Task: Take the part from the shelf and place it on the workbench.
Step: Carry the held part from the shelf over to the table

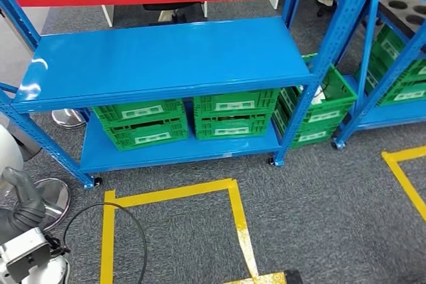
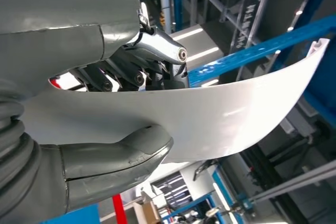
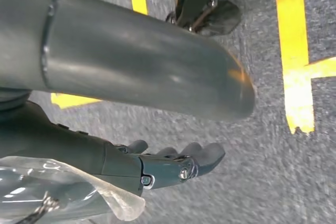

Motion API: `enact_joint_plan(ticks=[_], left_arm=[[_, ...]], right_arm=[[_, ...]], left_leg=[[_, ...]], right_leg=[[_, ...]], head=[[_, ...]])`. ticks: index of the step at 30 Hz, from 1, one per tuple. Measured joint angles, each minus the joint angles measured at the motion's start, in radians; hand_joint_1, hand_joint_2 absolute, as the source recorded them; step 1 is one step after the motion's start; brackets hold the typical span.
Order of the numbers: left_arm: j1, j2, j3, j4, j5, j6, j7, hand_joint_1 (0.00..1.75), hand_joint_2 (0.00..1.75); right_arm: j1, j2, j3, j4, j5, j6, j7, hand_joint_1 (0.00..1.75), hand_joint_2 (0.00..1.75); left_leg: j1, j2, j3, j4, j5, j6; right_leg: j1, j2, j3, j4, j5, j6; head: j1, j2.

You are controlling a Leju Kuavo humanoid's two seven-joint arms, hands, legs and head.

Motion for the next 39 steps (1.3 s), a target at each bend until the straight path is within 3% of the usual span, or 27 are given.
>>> enact_joint_plan(ticks=[2, 3, 4, 5, 7, 8, 9, 10, 12, 14, 15, 17, 18, 20, 22, 23, 24, 25, 26, 28, 30, 31, 33, 34, 36, 38, 39], left_arm=[[0.0, 0.002, -0.002, 0.002, -0.001, 0.0, 0.006, 1.75, 1.75], [0.0, 0.002, -0.003, 0.004, -0.002, 0.0, 0.01, 1.75, 1.75], [0.0, 0.003, -0.003, 0.006, -0.002, 0.0, 0.013, 1.75, 1.75], [0.0, 0.004, -0.003, 0.007, -0.003, 0.0, 0.015, 1.75, 1.75], [0.0, 0.005, -0.003, 0.011, -0.004, 0.0, 0.017, 1.75, 1.75], [0.0, 0.005, -0.003, 0.012, -0.004, 0.0, 0.017, 1.75, 1.75], [0.0, 0.006, -0.003, 0.014, -0.006, 0.0, 0.017, 1.75, 1.75], [0.0, 0.006, -0.004, 0.016, -0.007, 0.0, 0.017, 1.75, 1.75], [-0.002, 0.006, -0.005, 0.017, -0.009, 0.0, 0.017, 1.75, 1.75], [-0.004, 0.006, -0.008, 0.018, -0.009, 0.0, 0.019, 1.75, 1.75], [-0.004, 0.006, -0.009, 0.018, -0.009, 0.0, 0.02, 1.75, 1.75], [-0.005, 0.006, -0.01, 0.019, -0.007, 0.0, 0.022, 1.75, 1.75], [-0.005, 0.005, -0.011, 0.02, -0.007, 0.0, 0.023, 1.75, 1.75], [-0.006, 0.004, -0.011, 0.021, -0.004, 0.0, 0.023, 1.75, 1.75], [-0.006, 0.003, -0.012, 0.023, -0.001, 0.0, 0.023, 1.75, 1.75], [-0.006, 0.003, -0.012, 0.024, 0.0, 0.0, 0.024, 1.75, 1.75], [-0.006, 0.003, -0.012, 0.025, 0.0, 0.0, 0.024, 1.75, 1.75], [-0.006, 0.003, -0.012, 0.026, 0.0, 0.0, 0.024, 1.75, 1.75], [-0.006, 0.003, -0.012, 0.027, 0.001, 0.0, 0.024, 1.75, 1.75], [-0.007, 0.003, -0.011, 0.028, 0.001, 0.0, 0.023, 1.75, 1.75], [-0.007, 0.003, -0.011, 0.028, 0.001, 0.0, 0.021, 1.75, 1.75], [-0.008, 0.003, -0.011, 0.028, 0.002, 0.0, 0.02, 1.75, 1.75], [-0.009, 0.004, -0.011, 0.028, 0.003, 0.0, 0.019, 1.75, 1.75], [-0.009, 0.004, -0.01, 0.028, 0.003, 0.0, 0.019, 1.75, 1.75], [-0.009, 0.005, -0.01, 0.028, 0.004, 0.0, 0.019, 1.75, 1.75], [-0.008, 0.006, -0.009, 0.029, 0.004, 0.0, 0.019, 1.75, 1.75], [-0.008, 0.006, -0.009, 0.03, 0.004, 0.0, 0.018, 1.75, 1.75]], right_arm=[[0.001, 0.0, 0.0, 0.0, 0.001, 0.001, 0.0, 0.0, 0.0], [0.002, 0.0, -0.001, 0.0, 0.001, 0.001, 0.0, 0.0, 0.0], [0.003, 0.0, -0.001, 0.0, 0.001, 0.001, 0.001, 0.0, 0.0], [0.003, 0.0, -0.002, 0.0, 0.001, 0.001, 0.001, 0.0, 0.0], [0.003, 0.0, -0.002, 0.0, 0.001, 0.001, 0.001, 0.0, 0.0], [0.003, 0.0, -0.002, 0.0, 0.001, 0.001, 0.002, 0.0, 0.0], [0.003, 0.0, -0.002, 0.0, 0.001, 0.001, 0.002, 0.0, 0.0], [0.004, 0.0, -0.002, 0.0, 0.001, 0.001, 0.003, 0.0, 0.0], [0.003, 0.0, -0.002, 0.0, 0.002, 0.001, 0.004, 0.0, 0.0], [0.003, 0.0, -0.002, 0.0, 0.002, 0.001, 0.004, 0.0, 0.0], [0.002, 0.0, -0.002, 0.0, 0.002, 0.001, 0.004, 0.0, 0.0], [0.003, 0.0, -0.003, 0.0, 0.002, 0.001, 0.004, 0.0, 0.0], [0.004, 0.0, -0.004, 0.0, 0.002, 0.001, 0.004, 0.0, 0.0], [0.006, 0.0, -0.005, 0.0, 0.002, 0.001, 0.005, 0.0, 0.0], [0.006, 0.0, -0.006, 0.0, 0.002, 0.001, 0.006, 0.0, 0.0], [0.006, -0.001, -0.006, 0.0, 0.002, 0.001, 0.006, 0.0, 0.0], [0.006, -0.001, -0.006, 0.0, 0.002, 0.001, 0.007, 0.0, 0.0], [0.006, -0.001, -0.006, 0.0, 0.002, 0.001, 0.007, 0.0, 0.0], [0.006, -0.002, -0.006, 0.0, 0.002, 0.001, 0.007, 0.0, 0.0], [0.004, -0.002, -0.006, 0.0, 0.003, 0.001, 0.007, 0.0, 0.0], [0.002, -0.002, -0.006, 0.0, 0.003, 0.001, 0.007, 0.0, 0.0], [0.002, -0.002, -0.006, 0.0, 0.004, 0.001, 0.007, 0.0, 0.0], [0.004, -0.002, -0.006, 0.0, 0.004, 0.001, 0.007, 0.0, 0.0], [0.005, -0.002, -0.006, 0.0, 0.003, 0.001, 0.007, 0.0, 0.0], [0.004, -0.002, -0.007, 0.0, 0.003, 0.0, 0.008, 0.0, 0.0], [0.004, -0.002, -0.007, 0.0, 0.003, 0.001, 0.008, 0.0, 0.0], [0.004, -0.002, -0.007, 0.0, 0.003, 0.001, 0.008, 0.0, 0.0]], left_leg=[[0.003, 0.0, -0.007, -0.001, 0.013, -0.011], [0.004, -0.001, -0.011, 0.006, -0.001, -0.018], [0.006, -0.002, -0.017, 0.03, -0.034, -0.024], [0.008, -0.003, -0.026, 0.074, -0.085, -0.031], [0.011, -0.004, -0.045, 0.202, -0.183, -0.04], [0.011, -0.004, -0.047, 0.256, -0.204, -0.042], [0.011, -0.004, -0.038, 0.282, -0.2, -0.042], [0.012, -0.004, -0.014, 0.272, -0.178, -0.041], [0.011, -0.006, 0.075, 0.157, -0.137, -0.034], [0.008, -0.008, 0.153, 0.029, -0.138, -0.024], [0.005, -0.009, 0.168, -0.004, -0.146, -0.019], [0.003, -0.008, 0.161, -0.018, -0.14, -0.006], [0.004, -0.007, 0.153, -0.021, -0.131, 0.002], [0.008, -0.003, 0.133, -0.027, -0.11, 0.019], [0.006, -0.001, 0.106, -0.024, -0.091, 0.026], [0.005, -0.001, 0.092, -0.022, -0.08, 0.026], [0.005, 0.0, 0.077, -0.02, -0.07, 0.025], [0.005, 0.0, 0.062, -0.018, -0.06, 0.024], [0.005, 0.0, 0.048, -0.016, -0.051, 0.021], [0.003, -0.001, 0.025, -0.009, -0.034, 0.013], [0.001, 0.0, 0.012, -0.004, -0.016, 0.004], [0.0, 0.001, 0.008, -0.005, -0.006, 0.0], [0.001, 0.001, 0.001, -0.006, -0.002, -0.01], [0.002, -0.001, -0.004, 0.008, -0.023, -0.017], [0.006, -0.003, -0.026, 0.1, -0.112, -0.028], [0.008, -0.004, -0.05, 0.233, -0.191, -0.033], [0.008, -0.004, -0.05, 0.274, -0.2, -0.033]], right_leg=[[0.001, 0.0, -0.011, -0.012, 0.004, -0.013], [0.0, -0.002, -0.019, -0.012, 0.012, -0.021], [-0.001, -0.005, -0.028, -0.013, 0.022, -0.03], [-0.002, -0.007, -0.039, -0.013, 0.033, -0.036], [0.0, -0.008, -0.06, -0.01, 0.055, -0.042], [0.0, -0.009, -0.073, -0.007, 0.066, -0.043], [0.0, -0.009, -0.087, -0.003, 0.075, -0.042], [0.0, -0.009, -0.103, 0.004, 0.084, -0.041], [0.001, -0.008, -0.134, 0.019, 0.097, -0.038], [0.003, -0.007, -0.156, 0.03, 0.109, -0.03], [0.003, -0.007, -0.164, 0.032, 0.117, -0.024], [0.001, -0.007, -0.176, 0.033, 0.13, -0.012], [0.0, -0.006, -0.184, 0.039, 0.123, -0.006], [-0.001, -0.004, -0.21, 0.097, 0.057, 0.004], [-0.001, -0.002, -0.246, 0.221, -0.036, 0.011], [-0.001, -0.002, -0.256, 0.278, -0.059, 0.013], [-0.001, -0.002, -0.255, 0.312, -0.059, 0.015], [-0.001, -0.002, -0.237, 0.31, -0.037, 0.015], [-0.002, -0.002, -0.202, 0.273, -0.006, 0.014], [-0.001, -0.002, -0.098, 0.13, 0.031, 0.011], [0.001, 0.0, -0.025, 0.017, 0.021, 0.005], [0.003, 0.001, -0.014, -0.005, 0.016, 0.001], [0.001, 0.0, -0.027, -0.009, 0.028, -0.011], [-0.001, -0.003, -0.034, -0.009, 0.036, -0.019], [-0.002, -0.006, -0.05, -0.007, 0.052, -0.034], [0.0, -0.007, -0.077, 0.003, 0.065, -0.038], [0.001, -0.007, -0.092, 0.009, 0.07, -0.038]], head=[[0.0, 0.0], [-0.001, 0.0], [-0.003, 0.0], [-0.004, 0.0], [-0.007, 0.0], [-0.007, 0.0], [-0.007, 0.0], [-0.006, 0.0], [-0.007, 0.0], [-0.006, 0.0], [-0.006, 0.0], [-0.006, 0.0], [-0.006, 0.0], [-0.003, 0.0], [0.0, 0.0], [0.0, 0.0], [-0.001, 0.0], [0.0, 0.0], [0.0, 0.0], [0.0, 0.0], [0.0, 0.0], [-0.001, 0.0], [-0.001, 0.0], [-0.002, 0.0], [-0.006, 0.0], [-0.009, 0.0], [-0.009, 0.0]])
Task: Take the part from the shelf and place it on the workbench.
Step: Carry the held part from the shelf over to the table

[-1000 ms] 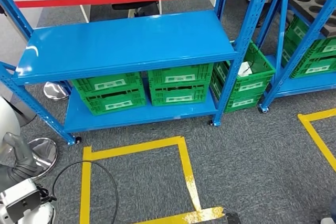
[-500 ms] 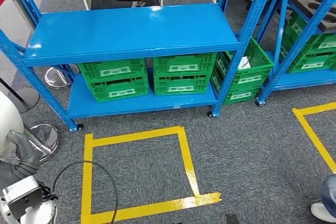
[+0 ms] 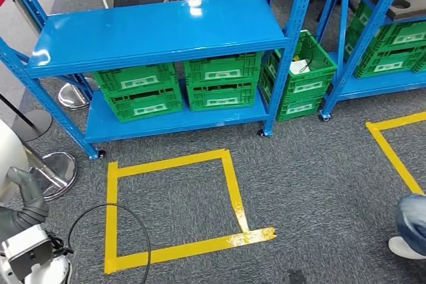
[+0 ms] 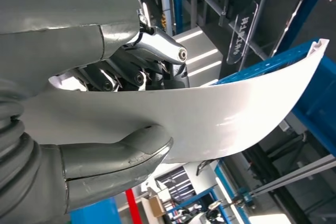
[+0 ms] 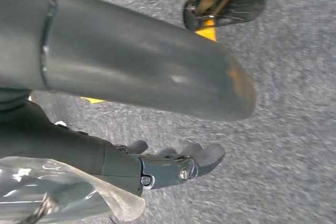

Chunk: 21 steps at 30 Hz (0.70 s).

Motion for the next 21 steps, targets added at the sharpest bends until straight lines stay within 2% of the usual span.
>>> enact_joint_plan(ticks=[1, 2, 3, 4, 5, 6, 8, 10, 11, 13, 14, 15, 16, 17, 18, 19, 20, 21], left_arm=[[0.0, 0.0, 0.0, 0.0, 0.0, 0.0, -0.001, 1.75, 1.75], [0.0, 0.0, 0.0, 0.001, 0.001, 0.0, -0.003, 1.75, 1.75], [0.0, -0.001, 0.001, 0.001, 0.002, 0.0, -0.005, 1.75, 1.75], [0.0, -0.002, 0.002, 0.001, 0.002, 0.0, -0.009, 1.75, 1.75], [-0.001, -0.003, 0.003, 0.001, 0.003, 0.0, -0.013, 1.75, 1.75], [-0.001, -0.004, 0.005, 0.001, 0.002, 0.0, -0.018, 1.75, 1.75], [-0.001, -0.006, 0.01, 0.001, -0.002, 0.0, -0.026, 1.75, 1.75], [-0.002, -0.009, 0.015, 0.001, -0.001, 0.0, -0.033, 1.75, 1.75], [-0.002, -0.011, 0.018, 0.001, 0.002, 0.0, -0.039, 1.75, 1.75], [-0.002, -0.013, 0.023, 0.001, 0.008, 0.0, -0.052, 1.75, 1.75], [-0.002, -0.013, 0.026, 0.002, 0.009, 0.0, -0.055, 1.75, 1.75], [-0.002, -0.013, 0.028, 0.003, 0.009, 0.0, -0.057, 1.75, 1.75], [-0.002, -0.013, 0.03, 0.004, 0.008, 0.0, -0.058, 1.75, 1.75], [-0.002, -0.013, 0.032, 0.005, 0.007, 0.0, -0.059, 1.75, 1.75], [-0.002, -0.013, 0.034, 0.005, 0.008, 0.0, -0.06, 1.75, 1.75], [-0.002, -0.013, 0.035, 0.006, 0.011, 0.0, -0.062, 1.75, 1.75], [-0.003, -0.013, 0.035, 0.006, 0.014, 0.0, -0.063, 1.75, 1.75], [-0.004, -0.013, 0.036, 0.006, 0.018, 0.0, -0.064, 1.75, 1.75]], right_arm=[[0.0, 0.0, 0.0, 0.0, 0.0, 0.0, 0.0, 0.0, 0.0], [0.0, 0.0, 0.0, 0.0, 0.0, 0.0, 0.0, 0.0, 0.0], [0.0, 0.0, 0.0, 0.0, 0.001, 0.0, 0.0, 0.0, 0.0], [0.0, 0.0, 0.0, 0.0, 0.001, 0.0, 0.0, 0.0, 0.0], [0.0, 0.0, 0.0, 0.0, 0.002, 0.0, 0.0, 0.0, 0.0], [0.0, 0.0, 0.0, 0.0, 0.003, 0.0, 0.0, 0.0, 0.0], [0.0, 0.0, 0.0, 0.0, 0.005, 0.002, 0.0, 0.0, 0.0], [0.0, 0.0, -0.001, 0.0, 0.006, 0.014, -0.003, 0.0, 0.0], [0.0, 0.0, -0.001, 0.0, 0.008, 0.024, -0.006, 0.0, 0.0], [0.001, 0.0, -0.001, 0.0, 0.013, 0.043, -0.012, 0.0, 0.0], [0.001, 0.0, -0.001, 0.0, 0.015, 0.05, -0.014, 0.0, 0.0], [0.002, 0.0, -0.001, 0.0, 0.016, 0.056, -0.015, 0.0, 0.0], [0.003, 0.0, -0.001, 0.0, 0.017, 0.062, -0.015, 0.0, 0.0], [0.003, 0.0, -0.001, 0.0, 0.017, 0.066, -0.015, 0.0, 0.0], [0.004, 0.0, -0.001, 0.0, 0.018, 0.07, -0.015, 0.0, 0.0], [0.004, -0.001, -0.001, 0.0, 0.018, 0.072, -0.015, 0.0, 0.0], [0.004, -0.002, -0.001, 0.0, 0.019, 0.074, -0.015, 0.0, 0.0], [0.003, -0.003, -0.001, 0.0, 0.019, 0.076, -0.015, 0.0, 0.0]], left_leg=[[0.0, 0.0, 0.014, 0.005, 0.013, 0.001], [0.0, 0.0, 0.044, -0.025, 0.041, 0.004], [-0.001, -0.001, 0.086, -0.083, 0.068, 0.009], [-0.003, -0.001, 0.131, -0.149, 0.081, 0.015], [-0.005, -0.001, 0.167, -0.208, 0.083, 0.02], [-0.008, -0.002, 0.189, -0.248, 0.077, 0.025], [-0.011, -0.002, 0.198, -0.278, 0.07, 0.03], [-0.007, 0.0, 0.197, -0.294, 0.076, 0.041], [-0.004, 0.0, 0.196, -0.303, 0.081, 0.047], [-0.004, -0.002, 0.186, -0.305, 0.092, 0.057], [-0.004, -0.005, 0.179, -0.304, 0.096, 0.058], [-0.005, -0.01, 0.174, -0.301, 0.099, 0.058], [-0.005, -0.016, 0.169, -0.298, 0.102, 0.057], [-0.006, -0.024, 0.165, -0.295, 0.104, 0.056], [-0.006, -0.033, 0.162, -0.291, 0.105, 0.055], [-0.006, -0.041, 0.158, -0.288, 0.107, 0.052], [-0.007, -0.05, 0.153, -0.283, 0.108, 0.049], [-0.007, -0.059, 0.147, -0.279, 0.111, 0.043]], right_leg=[[0.0, 0.0, -0.014, 0.006, 0.004, 0.0], [0.0, 0.0, -0.027, 0.012, 0.008, 0.001], [0.001, 0.0, -0.036, 0.017, 0.012, 0.002], [0.002, 0.0, -0.044, 0.02, 0.015, 0.004], [0.002, 0.001, -0.049, 0.022, 0.02, 0.008], [0.001, 0.001, -0.053, 0.023, 0.025, 0.013], [0.0, 0.0, -0.058, 0.023, 0.035, 0.025], [0.001, 0.002, -0.074, 0.038, 0.022, 0.034], [0.001, 0.003, -0.089, 0.067, -0.001, 0.038], [-0.001, 0.006, -0.139, 0.183, -0.069, 0.046], [-0.001, 0.006, -0.164, 0.247, -0.096, 0.049], [-0.001, 0.006, -0.178, 0.29, -0.108, 0.051], [-0.001, 0.006, -0.173, 0.295, -0.1, 0.051], [-0.001, 0.009, -0.149, 0.262, -0.075, 0.05], [-0.002, 0.017, -0.11, 0.197, -0.043, 0.047], [-0.002, 0.036, -0.069, 0.128, -0.019, 0.043], [-0.004, 0.053, -0.035, 0.069, -0.006, 0.038], [-0.004, 0.067, -0.016, 0.035, -0.003, 0.034]], head=[[0.0, 0.0], [-0.001, 0.0], [0.0, 0.0], [0.0, 0.0], [0.0, 0.0], [0.0, 0.0], [0.0, 0.0], [0.002, 0.0], [0.005, 0.0], [0.008, 0.0], [0.008, 0.0], [0.008, 0.0], [0.008, 0.0], [0.008, 0.0], [0.008, 0.0], [0.008, 0.0], [0.007, 0.0], [0.007, 0.0]])
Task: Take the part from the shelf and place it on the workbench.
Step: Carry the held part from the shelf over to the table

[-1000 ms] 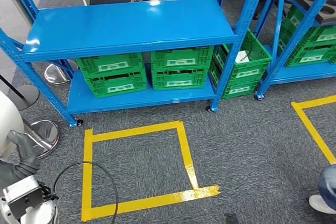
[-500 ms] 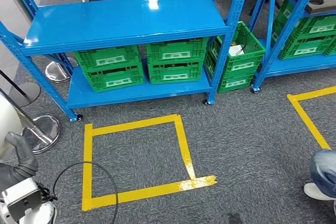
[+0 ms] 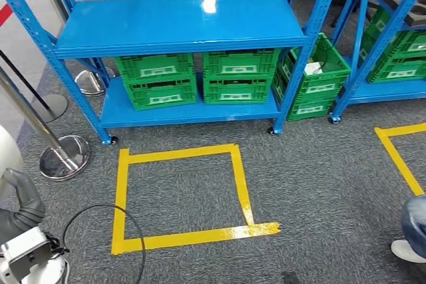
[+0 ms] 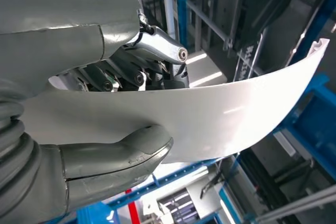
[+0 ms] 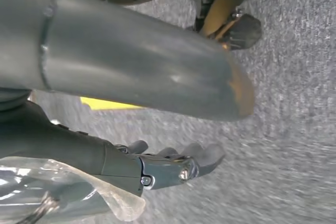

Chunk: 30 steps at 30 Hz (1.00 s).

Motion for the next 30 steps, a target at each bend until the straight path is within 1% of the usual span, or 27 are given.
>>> enact_joint_plan(ticks=[1, 3, 4, 5, 6, 7, 8, 9, 10, 11, 12, 14, 15, 16, 18, 19, 20, 21, 22, 23, 24, 25, 26, 27, 28, 29, 30], left_arm=[[-0.001, 0.0, 0.0, 0.0, 0.003, 0.0, -0.001, 1.75, 1.75], [-0.002, 0.0, 0.002, 0.001, 0.005, 0.0, -0.001, 1.75, 1.75], [-0.003, 0.0, 0.003, 0.001, 0.007, 0.0, -0.002, 1.75, 1.75], [-0.004, 0.001, 0.003, 0.001, 0.009, 0.0, -0.002, 1.75, 1.75], [-0.005, 0.001, 0.004, 0.001, 0.011, 0.0, -0.002, 1.75, 1.75], [-0.006, 0.001, 0.004, 0.001, 0.014, 0.0, -0.003, 1.75, 1.75], [-0.006, 0.001, 0.004, 0.001, 0.016, 0.0, -0.003, 1.75, 1.75], [-0.006, 0.001, 0.004, 0.001, 0.018, 0.0, -0.003, 1.75, 1.75], [-0.006, 0.001, 0.004, 0.001, 0.02, 0.0, -0.003, 1.75, 1.75], [-0.006, 0.001, 0.004, 0.001, 0.021, 0.0, -0.003, 1.75, 1.75], [-0.006, 0.001, 0.004, 0.0, 0.021, 0.0, -0.003, 1.75, 1.75], [-0.008, 0.001, 0.001, -0.001, 0.022, 0.0, -0.004, 1.75, 1.75], [-0.009, 0.001, 0.0, -0.002, 0.021, 0.0, -0.004, 1.75, 1.75], [-0.01, 0.001, -0.002, -0.005, 0.02, 0.0, -0.004, 1.75, 1.75], [-0.01, 0.001, -0.002, -0.012, 0.018, 0.0, -0.004, 1.75, 1.75], [-0.011, 0.001, -0.002, -0.017, 0.017, 0.0, -0.004, 1.75, 1.75], [-0.013, 0.001, -0.003, -0.021, 0.017, 0.0, -0.004, 1.75, 1.75], [-0.015, 0.001, -0.004, -0.025, 0.016, 0.0, -0.004, 1.75, 1.75], [-0.018, 0.001, -0.005, -0.027, 0.015, 0.0, -0.004, 1.75, 1.75], [-0.019, 0.001, -0.006, -0.027, 0.016, 0.0, -0.004, 1.75, 1.75], [-0.02, 0.001, -0.006, -0.027, 0.018, 0.0, -0.004, 1.75, 1.75], [-0.02, 0.001, -0.006, -0.027, 0.02, 0.0, -0.004, 1.75, 1.75], [-0.02, 0.001, -0.005, -0.027, 0.022, 0.0, -0.004, 1.75, 1.75], [-0.02, 0.001, -0.005, -0.027, 0.024, 0.0, -0.004, 1.75, 1.75], [-0.02, 0.001, -0.005, -0.027, 0.026, 0.0, -0.004, 1.75, 1.75], [-0.02, 0.001, -0.005, -0.027, 0.028, 0.0, -0.004, 1.75, 1.75], [-0.021, 0.001, -0.005, -0.027, 0.029, 0.0, -0.004, 1.75, 1.75]], right_arm=[[0.0, -0.001, 0.0, 0.0, 0.0, 0.001, 0.0, 0.0, 0.0], [0.0, -0.001, 0.0, 0.0, 0.0, 0.002, 0.0, 0.0, 0.0], [0.0, -0.001, 0.0, 0.0, 0.0, 0.002, 0.0, 0.0, 0.0], [0.0, -0.001, 0.0, 0.0, 0.001, 0.002, 0.0, 0.0, 0.0], [0.0, -0.001, -0.001, 0.0, 0.002, 0.002, 0.0, 0.0, 0.0], [0.0, -0.002, -0.001, 0.0, 0.004, 0.003, 0.0, 0.0, 0.0], [0.001, -0.002, -0.001, 0.0, 0.005, 0.004, 0.0, 0.0, 0.0], [0.001, -0.002, -0.001, 0.0, 0.006, 0.006, 0.001, 0.0, 0.0], [0.002, -0.002, -0.001, 0.0, 0.007, 0.008, 0.001, 0.0, 0.0], [0.001, -0.002, -0.001, 0.0, 0.008, 0.009, 0.001, 0.0, 0.0], [0.001, -0.002, -0.001, 0.0, 0.01, 0.011, 0.002, 0.0, 0.0], [0.0, -0.002, -0.001, 0.0, 0.014, 0.013, 0.002, 0.0, 0.0], [0.0, -0.002, -0.001, 0.0, 0.016, 0.013, 0.001, 0.0, 0.0], [0.0, -0.002, -0.001, 0.0, 0.019, 0.014, 0.001, 0.0, 0.0], [-0.002, -0.002, -0.001, 0.0, 0.022, 0.016, 0.001, 0.0, 0.0], [-0.003, -0.003, -0.001, 0.0, 0.024, 0.016, 0.001, 0.0, 0.0], [-0.004, -0.003, -0.001, 0.0, 0.026, 0.016, 0.001, 0.0, 0.0], [-0.004, -0.004, 0.0, 0.0, 0.027, 0.017, 0.002, 0.0, 0.0], [-0.003, -0.004, 0.0, 0.0, 0.029, 0.018, 0.002, 0.0, 0.0], [-0.001, -0.004, 0.0, 0.0, 0.03, 0.019, 0.002, 0.0, 0.0], [0.0, -0.004, 0.0, 0.0, 0.031, 0.02, 0.002, 0.0, 0.0], [0.001, -0.005, 0.0, 0.001, 0.031, 0.02, 0.002, 0.0, 0.0], [0.001, -0.005, 0.0, 0.001, 0.031, 0.021, 0.002, 0.0, 0.0], [0.001, -0.006, 0.0, 0.001, 0.031, 0.021, 0.002, 0.0, 0.0], [0.001, -0.006, 0.0, 0.001, 0.032, 0.021, 0.002, 0.0, 0.0], [0.001, -0.007, 0.0, 0.001, 0.032, 0.021, 0.002, 0.0, 0.0], [0.001, -0.008, 0.0, 0.001, 0.033, 0.021, 0.002, 0.0, 0.0]], left_leg=[[0.001, -0.009, -0.007, 0.003, 0.004, -0.007], [0.004, -0.021, -0.017, 0.006, 0.01, -0.021], [0.003, -0.014, -0.023, 0.015, 0.002, -0.026], [0.003, -0.001, -0.034, 0.04, -0.017, -0.031], [0.005, 0.015, -0.053, 0.086, -0.048, -0.036], [0.006, 0.028, -0.078, 0.149, -0.085, -0.042], [0.009, 0.033, -0.104, 0.216, -0.118, -0.047], [0.012, 0.036, -0.121, 0.264, -0.136, -0.051], [0.014, 0.038, -0.121, 0.28, -0.136, -0.053], [0.016, 0.042, -0.102, 0.255, -0.117, -0.055], [0.017, 0.053, -0.065, 0.193, -0.084, -0.054], [0.012, 0.1, 0.011, 0.056, -0.038, -0.046], [0.007, 0.117, 0.03, 0.015, -0.028, -0.04], [0.003, 0.125, 0.032, 0.0, -0.029, -0.034], [0.0, 0.104, 0.023, -0.003, -0.021, -0.019], [0.002, 0.094, 0.02, -0.006, -0.016, -0.012], [0.003, 0.084, 0.018, -0.009, -0.009, -0.003], [0.006, 0.075, 0.015, -0.012, -0.003, 0.004], [0.006, 0.066, 0.01, -0.013, 0.0, 0.009], [0.005, 0.055, 0.005, -0.012, 0.004, 0.013], [0.004, 0.043, 0.001, -0.012, 0.007, 0.014], [0.003, 0.029, -0.002, -0.011, 0.01, 0.013], [0.002, 0.015, -0.004, -0.011, 0.013, 0.012], [0.002, 0.001, -0.004, -0.01, 0.014, 0.009], [0.003, -0.012, -0.005, -0.008, 0.015, 0.007], [0.001, -0.024, -0.008, -0.004, 0.016, 0.004], [0.0, -0.036, -0.013, 0.001, 0.017, -0.001]], right_leg=[[0.0, 0.006, 0.006, -0.012, -0.004, -0.004], [0.0, -0.012, 0.006, -0.017, 0.001, -0.013], [-0.002, -0.022, 0.006, -0.02, 0.006, -0.019], [-0.004, -0.034, 0.005, -0.023, 0.01, -0.025], [-0.006, -0.046, 0.003, -0.025, 0.012, -0.029], [-0.005, -0.058, 0.0, -0.025, 0.014, -0.032], [-0.005, -0.071, -0.004, -0.024, 0.015, -0.033], [-0.004, -0.085, -0.007, -0.023, 0.016, -0.033], [-0.004, -0.098, -0.011, -0.022, 0.018, -0.033], [-0.004, -0.111, -0.013, -0.02, 0.019, -0.032], [-0.005, -0.123, -0.014, -0.018, 0.019, -0.031], [-0.001, -0.145, -0.016, -0.015, 0.02, -0.026], [0.001, -0.154, -0.017, -0.013, 0.02, -0.022], [0.003, -0.164, -0.018, -0.012, 0.022, -0.018], [0.003, -0.182, -0.019, -0.013, 0.023, -0.006], [0.001, -0.173, -0.023, -0.008, 0.016, 0.0], [0.0, -0.152, -0.032, 0.012, -0.002, 0.004], [-0.001, -0.123, -0.049, 0.052, -0.031, 0.008], [-0.002, -0.092, -0.075, 0.112, -0.067, 0.009], [-0.002, -0.073, -0.104, 0.183, -0.102, 0.009], [-0.002, -0.065, -0.129, 0.241, -0.124, 0.009], [-0.002, -0.061, -0.14, 0.27, -0.128, 0.008], [-0.002, -0.059, -0.133, 0.261, -0.112, 0.007], [-0.002, -0.054, -0.107, 0.213, -0.08, 0.005], [-0.004, -0.038, -0.071, 0.142, -0.044, 0.002], [-0.007, -0.014, -0.037, 0.073, -0.019, 0.0], [-0.009, 0.006, -0.011, 0.023, -0.006, -0.002]], head=[[0.0, 0.0], [0.0, 0.0], [-0.001, 0.0], [-0.005, 0.0], [-0.008, 0.0], [-0.011, 0.0], [-0.013, 0.0], [-0.013, 0.0], [-0.013, 0.0], [-0.013, 0.0], [-0.013, 0.0], [-0.014, 0.0], [-0.013, 0.0], [-0.013, 0.0], [-0.013, 0.0], [-0.013, 0.0], [-0.012, 0.0], [-0.01, 0.0], [-0.008, 0.0], [-0.007, 0.0], [-0.007, 0.0], [-0.007, 0.0], [-0.007, 0.0], [-0.007, 0.0], [-0.006, 0.0], [-0.007, 0.0], [-0.007, 0.0]])
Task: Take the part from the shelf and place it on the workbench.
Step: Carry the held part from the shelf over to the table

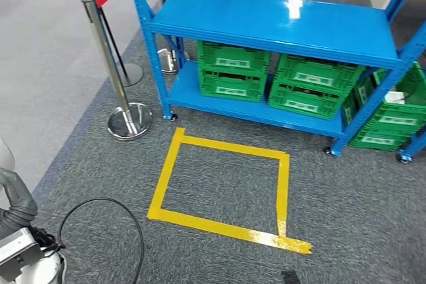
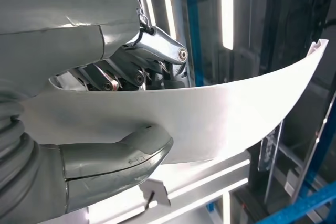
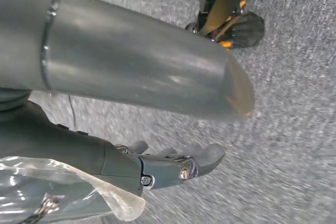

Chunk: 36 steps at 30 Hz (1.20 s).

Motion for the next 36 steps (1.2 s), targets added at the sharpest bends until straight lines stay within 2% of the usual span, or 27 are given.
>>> enact_joint_plan(ticks=[1, 2, 3, 4, 6, 7, 9, 10, 11, 12, 13, 15, 16, 17, 18, 19, 21, 23, 24, 25, 26, 27, 28, 30, 32, 34, 36], left_arm=[[0.0, 0.0, 0.0, 0.0, 0.001, 0.0, 0.0, 1.75, 1.75], [-0.001, 0.0, 0.0, 0.0, 0.001, 0.0, 0.0, 1.75, 1.75], [0.0, 0.001, 0.001, 0.0, 0.001, 0.0, 0.0, 1.75, 1.75], [0.0, 0.002, 0.002, 0.0, 0.001, 0.0, 0.0, 1.75, 1.75], [-0.001, 0.002, 0.004, 0.0, 0.0, 0.0, 0.0, 1.75, 1.75], [-0.002, 0.002, 0.004, 0.0, 0.001, 0.0, 0.0, 1.75, 1.75], [-0.002, 0.002, 0.004, 0.0, 0.005, 0.0, 0.0, 1.75, 1.75], [-0.002, 0.002, 0.004, 0.0, 0.01, 0.0, 0.0, 1.75, 1.75], [-0.001, 0.003, 0.003, 0.001, 0.022, 0.0, 0.0, 1.75, 1.75], [-0.001, 0.004, 0.001, 0.001, 0.041, 0.0, 0.0, 1.75, 1.75], [0.0, 0.005, -0.003, 0.002, 0.067, 0.0, 0.0, 1.75, 1.75], [0.001, 0.008, -0.015, 0.002, 0.113, 0.0, 0.0, 1.75, 1.75], [0.002, 0.008, -0.021, 0.002, 0.124, 0.0, 0.0, 1.75, 1.75], [0.004, 0.009, -0.025, 0.003, 0.13, 0.0, 0.0, 1.75, 1.75], [0.007, 0.009, -0.028, 0.003, 0.133, 0.0, 0.0, 1.75, 1.75], [0.01, 0.009, -0.029, 0.003, 0.135, 0.0, 0.0, 1.75, 1.75], [0.011, 0.008, -0.033, 0.004, 0.137, 0.0, 0.0, 1.75, 1.75], [0.01, 0.008, -0.04, 0.005, 0.137, 0.0, 0.0, 1.75, 1.75], [0.011, 0.008, -0.042, 0.006, 0.137, 0.0, 0.0, 1.75, 1.75], [0.012, 0.008, -0.043, 0.007, 0.138, 0.0, 0.0, 1.75, 1.75], [0.013, 0.008, -0.044, 0.008, 0.14, 0.0, 0.0, 1.75, 1.75], [0.013, 0.008, -0.044, 0.009, 0.145, 0.0, 0.0, 1.75, 1.75], [0.014, 0.009, -0.045, 0.01, 0.152, 0.0, 0.0, 1.75, 1.75], [0.014, 0.01, -0.048, 0.01, 0.165, 0.0, 0.0, 1.75, 1.75], [0.015, 0.011, -0.05, 0.01, 0.168, 0.0, 0.0, 1.75, 1.75], [0.019, 0.014, -0.052, 0.011, 0.169, 0.0, 0.0, 1.75, 1.75], [0.021, 0.02, -0.056, 0.011, 0.169, 0.0, 0.003, 1.75, 1.75]], right_arm=[[0.0, 0.0, 0.0, 0.0, 0.0, 0.0, 0.0, 0.0, 0.0], [0.0, -0.001, 0.0, 0.0, 0.0, 0.0, 0.0, 0.0, 0.0], [-0.001, -0.001, 0.0, 0.0, 0.001, 0.0, 0.0, 0.0, 0.0], [-0.001, -0.001, 0.0, 0.0, 0.0, 0.001, 0.0, 0.0, 0.0], [-0.001, 0.0, 0.0, 0.0, 0.001, 0.001, 0.0, 0.0, 0.0], [0.0, 0.0, 0.0, 0.0, 0.001, 0.001, 0.0, 0.0, 0.0], [0.003, -0.001, 0.0, 0.0, 0.0, 0.002, 0.0, 0.0, 0.0], [0.004, -0.001, 0.0, 0.0, 0.0, 0.002, 0.001, 0.0, 0.0], [0.003, -0.001, 0.0, 0.0, 0.0, 0.002, 0.002, 0.0, 0.0], [0.002, -0.001, 0.0, 0.0, 0.0, 0.002, 0.002, 0.0, 0.0], [0.0, -0.001, 0.0, 0.0, 0.0, 0.002, 0.003, 0.0, 0.0], [-0.001, -0.001, 0.0, 0.0, -0.002, 0.002, 0.002, 0.0, 0.0], [-0.001, -0.001, 0.0, 0.0, -0.002, 0.002, 0.002, 0.0, 0.0], [-0.001, -0.001, 0.0, 0.0, -0.002, 0.002, 0.002, 0.0, 0.0], [-0.002, -0.001, 0.0, 0.0, -0.002, 0.002, 0.002, 0.0, 0.0], [-0.004, -0.001, 0.0, 0.0, -0.002, 0.002, 0.002, 0.0, 0.0], [-0.006, -0.001, 0.0, 0.0, -0.002, 0.002, 0.001, 0.0, 0.0], [-0.003, -0.001, 0.0, 0.0, -0.002, 0.002, 0.0, 0.0, 0.0], [-0.001, -0.001, -0.001, 0.0, -0.002, 0.002, 0.0, 0.0, 0.0], [0.001, -0.001, -0.001, 0.0, -0.002, 0.002, 0.0, 0.0, 0.0], [0.003, -0.001, -0.001, 0.0, -0.002, 0.002, 0.0, 0.0, 0.0], [0.003, -0.001, -0.001, 0.0, -0.002, 0.002, 0.0, 0.0, 0.0], [0.003, -0.001, -0.001, 0.0, -0.002, 0.002, 0.0, 0.0, 0.0], [0.003, -0.001, -0.001, 0.0, -0.002, 0.002, 0.0, 0.0, 0.0], [0.004, -0.001, -0.001, 0.0, -0.002, 0.002, 0.0, 0.0, 0.0], [0.004, -0.001, -0.001, 0.0, -0.001, 0.002, 0.0, 0.0, 0.0], [0.003, 0.0, -0.001, 0.001, 0.0, 0.003, -0.001, 0.0, 0.0]], left_leg=[[0.0, -0.011, -0.007, 0.004, 0.002, -0.006], [0.001, -0.021, -0.014, 0.007, 0.005, -0.013], [0.004, -0.032, -0.02, 0.008, 0.009, -0.019], [0.004, -0.025, -0.025, 0.012, 0.007, -0.024], [0.002, 0.02, -0.049, 0.064, -0.027, -0.035], [0.002, 0.05, -0.073, 0.12, -0.059, -0.039], [0.007, 0.071, -0.129, 0.25, -0.117, -0.047], [0.009, 0.073, -0.144, 0.289, -0.125, -0.049], [0.011, 0.074, -0.142, 0.29, -0.113, -0.049], [0.012, 0.079, -0.12, 0.25, -0.085, -0.049], [0.011, 0.093, -0.084, 0.183, -0.049, -0.045], [0.002, 0.14, -0.022, 0.058, -0.01, -0.035], [-0.002, 0.155, -0.01, 0.027, -0.007, -0.028], [-0.007, 0.159, -0.009, 0.017, -0.011, -0.022], [-0.008, 0.148, -0.013, 0.015, -0.009, -0.014], [-0.007, 0.136, -0.015, 0.012, -0.005, -0.007], [-0.002, 0.114, -0.016, 0.005, 0.002, 0.007], [0.0, 0.092, -0.02, 0.003, 0.008, 0.017], [-0.001, 0.079, -0.022, 0.003, 0.009, 0.02], [-0.002, 0.066, -0.024, 0.004, 0.01, 0.021], [-0.003, 0.052, -0.025, 0.005, 0.011, 0.02], [-0.003, 0.037, -0.025, 0.007, 0.011, 0.02], [-0.002, 0.023, -0.025, 0.009, 0.012, 0.018], [-0.002, -0.003, -0.031, 0.019, 0.01, 0.012], [0.0, -0.026, -0.043, 0.026, 0.013, -0.002], [0.005, -0.046, -0.052, 0.027, 0.018, -0.015], [0.003, -0.014, -0.069, 0.058, -0.001, -0.025]], right_leg=[[-0.001, 0.014, 0.014, -0.027, 0.002, -0.001], [0.0, 0.015, 0.018, -0.033, -0.001, -0.003], [0.0, 0.004, 0.018, -0.033, 0.0, -0.006], [0.0, -0.008, 0.018, -0.034, 0.003, -0.01], [-0.002, -0.036, 0.019, -0.037, 0.007, -0.019], [-0.001, -0.052, 0.018, -0.037, 0.007, -0.021], [0.001, -0.083, 0.017, -0.037, 0.006, -0.023], [0.001, -0.099, 0.017, -0.037, 0.006, -0.024], [0.002, -0.114, 0.017, -0.036, 0.005, -0.024], [0.002, -0.128, 0.018, -0.036, 0.004, -0.024], [0.002, -0.14, 0.02, -0.036, 0.003, -0.023], [0.007, -0.162, 0.022, -0.035, 0.0, -0.017], [0.009, -0.173, 0.022, -0.035, -0.001, -0.013], [0.012, -0.185, 0.022, -0.035, -0.002, -0.008], [0.013, -0.197, 0.023, -0.036, -0.003, -0.004], [0.011, -0.197, 0.022, -0.034, -0.006, 0.002], [0.007, -0.152, 0.004, 0.004, -0.038, 0.01], [0.005, -0.09, -0.05, 0.121, -0.102, 0.012], [0.005, -0.075, -0.084, 0.189, -0.129, 0.012], [0.006, -0.069, -0.109, 0.237, -0.141, 0.012], [0.006, -0.067, -0.118, 0.25, -0.133, 0.012], [0.005, -0.064, -0.109, 0.224, -0.106, 0.011], [0.004, -0.054, -0.082, 0.164, -0.067, 0.009], [-0.001, 0.001, -0.024, 0.036, -0.014, 0.006], [-0.003, 0.036, 0.001, -0.015, -0.007, 0.003], [-0.001, 0.014, 0.005, -0.02, -0.003, -0.005], [-0.003, -0.016, 0.008, -0.025, 0.001, -0.015]], head=[[0.0, 0.0], [-0.001, 0.0], [-0.001, 0.0], [-0.001, 0.0], [-0.008, 0.0], [-0.011, 0.0], [-0.014, 0.0], [-0.014, 0.0], [-0.014, 0.0], [-0.014, 0.0], [-0.014, 0.0], [-0.015, 0.0], [-0.014, 0.0], [-0.013, 0.0], [-0.013, 0.0], [-0.012, 0.0], [-0.008, 0.0], [-0.001, 0.0], [0.001, 0.0], [0.001, 0.0], [0.001, 0.0], [0.001, 0.0], [0.001, 0.0], [0.0, 0.0], [0.0, 0.0], [0.0, 0.0], [-0.004, 0.0]])
